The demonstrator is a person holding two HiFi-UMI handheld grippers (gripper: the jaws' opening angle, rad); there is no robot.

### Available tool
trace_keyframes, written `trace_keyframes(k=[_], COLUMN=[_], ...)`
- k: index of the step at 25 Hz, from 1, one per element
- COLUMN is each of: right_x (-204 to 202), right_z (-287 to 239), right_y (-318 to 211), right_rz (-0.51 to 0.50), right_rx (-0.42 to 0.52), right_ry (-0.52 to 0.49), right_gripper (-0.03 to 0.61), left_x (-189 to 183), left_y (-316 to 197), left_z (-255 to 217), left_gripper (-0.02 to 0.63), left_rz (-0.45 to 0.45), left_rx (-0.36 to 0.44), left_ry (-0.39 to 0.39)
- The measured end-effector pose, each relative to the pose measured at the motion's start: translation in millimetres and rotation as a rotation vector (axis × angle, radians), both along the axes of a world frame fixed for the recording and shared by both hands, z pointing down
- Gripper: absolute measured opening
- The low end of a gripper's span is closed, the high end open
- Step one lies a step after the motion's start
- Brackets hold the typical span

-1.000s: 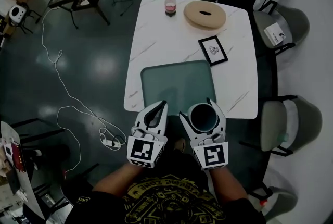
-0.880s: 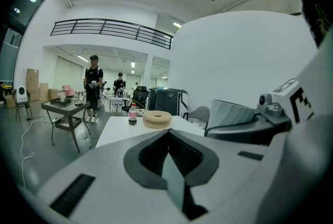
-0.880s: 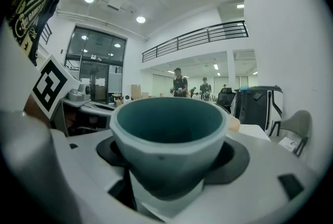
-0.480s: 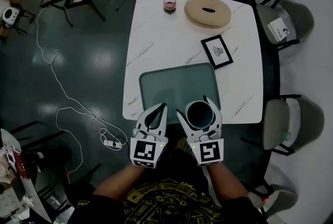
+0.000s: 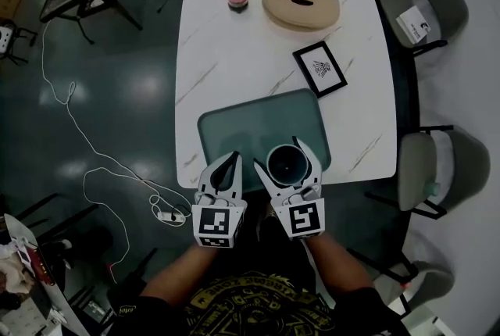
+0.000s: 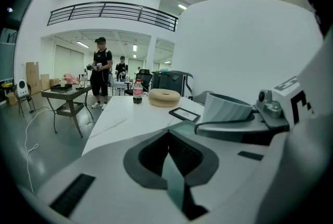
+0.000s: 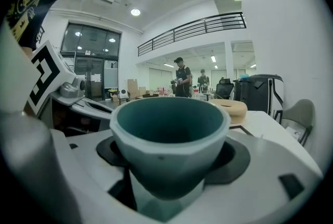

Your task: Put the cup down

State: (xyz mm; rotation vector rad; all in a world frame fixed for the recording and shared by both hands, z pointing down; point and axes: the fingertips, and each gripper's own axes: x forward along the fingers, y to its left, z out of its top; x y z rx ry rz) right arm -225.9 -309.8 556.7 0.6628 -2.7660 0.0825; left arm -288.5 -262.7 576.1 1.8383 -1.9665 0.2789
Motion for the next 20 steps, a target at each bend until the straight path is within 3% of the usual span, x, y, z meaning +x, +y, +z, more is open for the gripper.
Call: trace_keyframes(k=[13,20], right_x=[-17.9,-21.6], right_z=[41.0,52.4], right_y=[-16.2,-21.0], right_rz=[0.006,-0.008], right_rx=[0.008,0.008], right_ry=[0.044,0.052], right_gripper=[0.377,0.377], left_x=[-10.1,-11.1], left_y=[-10.0,-20.3], left_z=[33.6,37.7], left_gripper=[0.011,0.011], left_rz=[0.012,0.029], left_rx=[-0.079,-0.083], left_ry=[0.017,0.013])
